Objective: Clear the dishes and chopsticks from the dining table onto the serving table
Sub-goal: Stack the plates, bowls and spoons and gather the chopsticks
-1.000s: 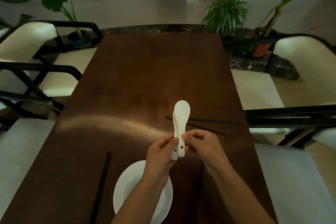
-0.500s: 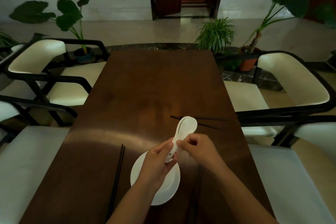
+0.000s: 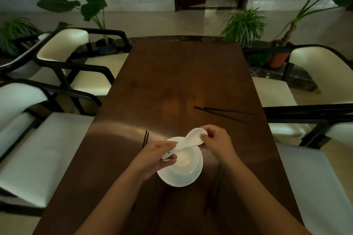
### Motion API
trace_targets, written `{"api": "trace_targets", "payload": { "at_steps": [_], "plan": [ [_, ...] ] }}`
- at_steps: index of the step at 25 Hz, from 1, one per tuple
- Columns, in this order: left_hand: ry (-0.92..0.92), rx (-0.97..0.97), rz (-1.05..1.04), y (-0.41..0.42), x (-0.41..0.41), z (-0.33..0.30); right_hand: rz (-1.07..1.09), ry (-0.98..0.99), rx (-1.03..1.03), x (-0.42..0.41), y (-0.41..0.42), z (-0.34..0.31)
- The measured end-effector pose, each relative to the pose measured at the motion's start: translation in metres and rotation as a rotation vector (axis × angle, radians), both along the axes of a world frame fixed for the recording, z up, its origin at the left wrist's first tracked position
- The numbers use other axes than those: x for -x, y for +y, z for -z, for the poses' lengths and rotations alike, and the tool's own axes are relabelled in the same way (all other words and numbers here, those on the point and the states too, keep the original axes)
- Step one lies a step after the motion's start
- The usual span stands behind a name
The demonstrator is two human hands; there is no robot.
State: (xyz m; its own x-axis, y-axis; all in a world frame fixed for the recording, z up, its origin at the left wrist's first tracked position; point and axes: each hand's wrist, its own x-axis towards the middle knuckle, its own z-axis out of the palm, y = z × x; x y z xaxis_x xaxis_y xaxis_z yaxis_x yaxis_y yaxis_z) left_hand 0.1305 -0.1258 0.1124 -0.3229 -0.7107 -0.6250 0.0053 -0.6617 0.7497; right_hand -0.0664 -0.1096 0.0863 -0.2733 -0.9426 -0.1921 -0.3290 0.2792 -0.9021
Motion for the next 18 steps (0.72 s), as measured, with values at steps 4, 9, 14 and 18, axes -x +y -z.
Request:
{"api": "trace_targets", "payload": {
  "at_steps": [4,9,14,18],
  "plan": [
    [-0.210,0.051,-0.040,-0.010,-0.018,0.013,0.046,-0.018,-0.150,-0.025,-0.001,0.023],
    [-0.358,0.055,-0.076,-0.020,-0.023,0.040,-0.044,0.219,-0.303,-0.038,-0.011,0.045],
    [-0.395,0.084,-0.134,-0.028,-0.019,0.057,-0.165,0.511,-0.307,-0.046,-0.021,0.053],
    [-0.433,0.088,-0.113,-0.026,-0.025,0.070,-0.238,0.599,-0.326,-0.048,-0.017,0.062]
  ]
}}
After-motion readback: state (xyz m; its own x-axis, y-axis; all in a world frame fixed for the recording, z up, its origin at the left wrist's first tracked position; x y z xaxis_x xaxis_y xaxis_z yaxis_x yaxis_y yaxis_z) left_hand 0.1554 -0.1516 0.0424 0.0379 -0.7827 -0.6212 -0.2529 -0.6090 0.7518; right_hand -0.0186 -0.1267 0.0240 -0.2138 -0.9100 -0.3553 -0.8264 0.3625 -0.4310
